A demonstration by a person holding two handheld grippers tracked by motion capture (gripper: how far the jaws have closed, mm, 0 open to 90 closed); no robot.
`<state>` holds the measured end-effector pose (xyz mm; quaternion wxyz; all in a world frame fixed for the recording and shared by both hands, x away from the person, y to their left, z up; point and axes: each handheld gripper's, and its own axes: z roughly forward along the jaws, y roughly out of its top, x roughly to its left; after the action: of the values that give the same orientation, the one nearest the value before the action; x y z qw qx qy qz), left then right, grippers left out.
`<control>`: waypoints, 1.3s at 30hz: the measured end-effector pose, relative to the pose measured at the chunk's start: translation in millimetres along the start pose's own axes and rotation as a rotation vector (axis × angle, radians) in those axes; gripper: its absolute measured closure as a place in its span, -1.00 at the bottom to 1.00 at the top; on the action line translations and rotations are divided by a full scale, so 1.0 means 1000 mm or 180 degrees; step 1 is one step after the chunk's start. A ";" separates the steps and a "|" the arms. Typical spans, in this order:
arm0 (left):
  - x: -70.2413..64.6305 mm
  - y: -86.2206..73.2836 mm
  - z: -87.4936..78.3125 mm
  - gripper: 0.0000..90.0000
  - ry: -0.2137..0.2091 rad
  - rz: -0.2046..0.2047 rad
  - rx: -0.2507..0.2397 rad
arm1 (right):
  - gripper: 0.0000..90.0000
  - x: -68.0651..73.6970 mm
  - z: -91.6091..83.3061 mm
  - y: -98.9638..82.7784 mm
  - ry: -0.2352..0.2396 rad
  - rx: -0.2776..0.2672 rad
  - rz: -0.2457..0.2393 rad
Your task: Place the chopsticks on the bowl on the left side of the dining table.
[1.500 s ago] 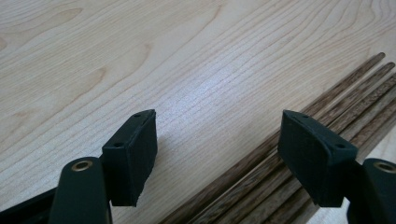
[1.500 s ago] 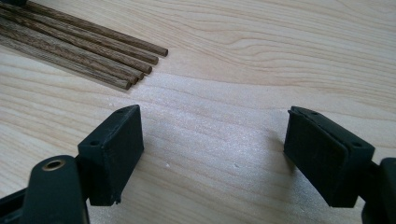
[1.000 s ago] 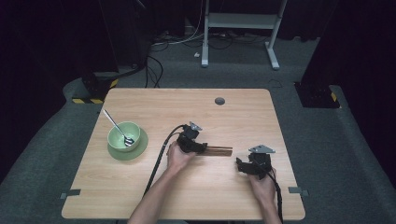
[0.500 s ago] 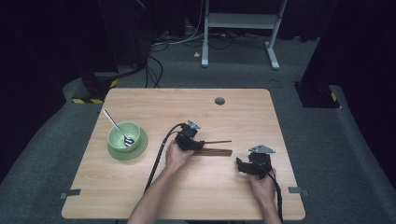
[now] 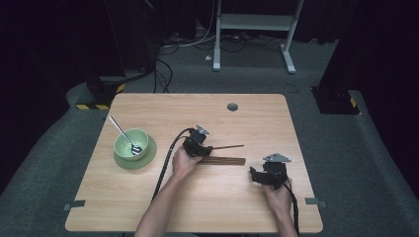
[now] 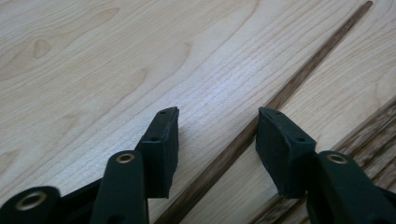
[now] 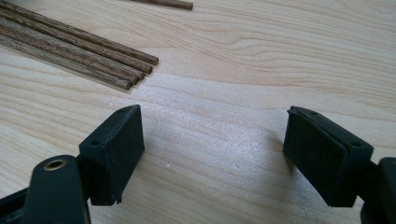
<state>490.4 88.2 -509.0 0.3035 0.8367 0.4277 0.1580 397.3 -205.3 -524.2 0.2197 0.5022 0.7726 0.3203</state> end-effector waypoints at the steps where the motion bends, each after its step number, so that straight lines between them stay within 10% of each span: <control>1: 0.002 0.000 0.001 0.15 0.0004 -0.0018 -0.0017 | -0.55 0.000 0.000 0.000 0.0001 0.0000 -0.0001; 39: 0.029 -0.007 -0.006 0.66 0.0112 -0.0137 -0.0014 | -0.55 0.000 0.000 0.000 0.0005 -0.0003 -0.0009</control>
<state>500.0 117.1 -508.4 0.3011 0.8237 0.4506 0.1671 397.5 -205.2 -524.2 0.2198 0.5007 0.7733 0.3208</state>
